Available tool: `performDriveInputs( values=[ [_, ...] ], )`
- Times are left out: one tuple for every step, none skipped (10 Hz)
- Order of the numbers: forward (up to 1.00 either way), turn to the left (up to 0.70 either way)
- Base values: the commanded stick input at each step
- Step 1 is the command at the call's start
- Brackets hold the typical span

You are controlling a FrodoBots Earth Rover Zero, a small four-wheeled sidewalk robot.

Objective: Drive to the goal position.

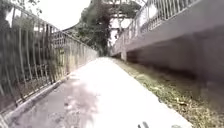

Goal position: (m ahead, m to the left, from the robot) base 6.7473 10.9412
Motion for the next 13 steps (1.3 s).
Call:
performDriveInputs(
  values=[
    [0.85,0.04],
    [0.85,0.1],
    [0.85,0.18],
    [0.85,0.17],
    [0.85,0.1],
    [0.85,0.03],
    [0.85,0.0],
    [0.85,0.0],
    [0.85,0.0],
    [0.98,0.0],
    [1.0,0.0],
    [1.0,0.0],
    [1.0,0.0]
  ],
)
